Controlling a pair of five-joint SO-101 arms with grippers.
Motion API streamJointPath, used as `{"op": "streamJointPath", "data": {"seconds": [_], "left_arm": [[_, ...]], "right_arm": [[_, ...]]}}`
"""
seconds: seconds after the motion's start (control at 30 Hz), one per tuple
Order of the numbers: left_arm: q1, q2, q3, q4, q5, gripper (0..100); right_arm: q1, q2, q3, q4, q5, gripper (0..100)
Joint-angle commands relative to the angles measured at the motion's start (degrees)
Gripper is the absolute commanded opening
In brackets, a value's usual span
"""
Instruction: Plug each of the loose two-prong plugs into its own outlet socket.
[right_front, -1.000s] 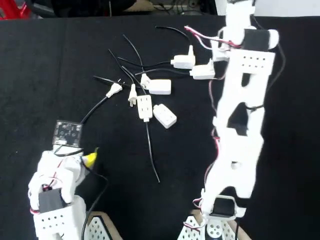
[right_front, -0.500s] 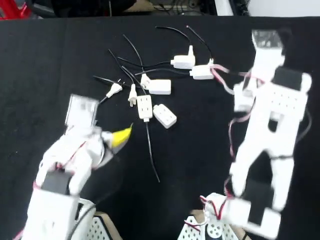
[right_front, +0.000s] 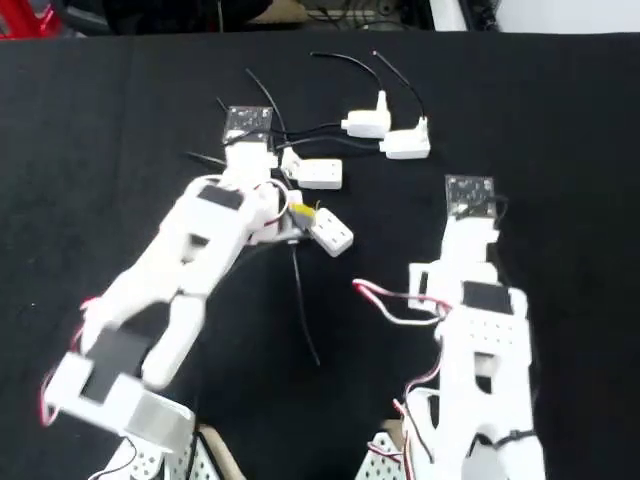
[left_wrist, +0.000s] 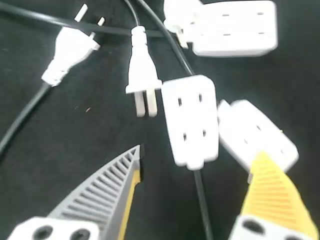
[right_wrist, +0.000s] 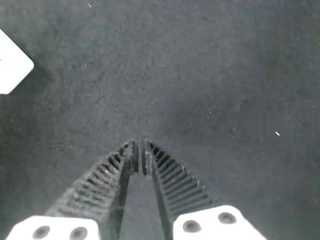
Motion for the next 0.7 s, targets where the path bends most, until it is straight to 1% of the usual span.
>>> {"op": "streamJointPath", "data": {"seconds": [0.0,0.1,0.27,0.57,0.67], "left_arm": [[0.31,10.2,-12.97,-0.79,6.86,34],[-0.75,14.24,-16.84,-0.79,9.93,33],[-2.24,18.11,-19.65,-0.97,9.85,27],[-2.07,20.84,-20.26,-0.18,9.85,26],[-1.98,20.84,-20.88,3.78,9.85,26]], "right_arm": [[-0.97,-1.8,1.8,-3.87,-0.62,1.2],[-1.14,-1.8,1.8,-4.13,-0.62,1.2],[-1.14,-1.89,1.89,-4.13,-0.26,1.2],[-1.14,-1.89,1.89,-4.22,-0.18,1.3],[-1.14,-1.89,1.89,-4.22,-0.18,1.3]]}}
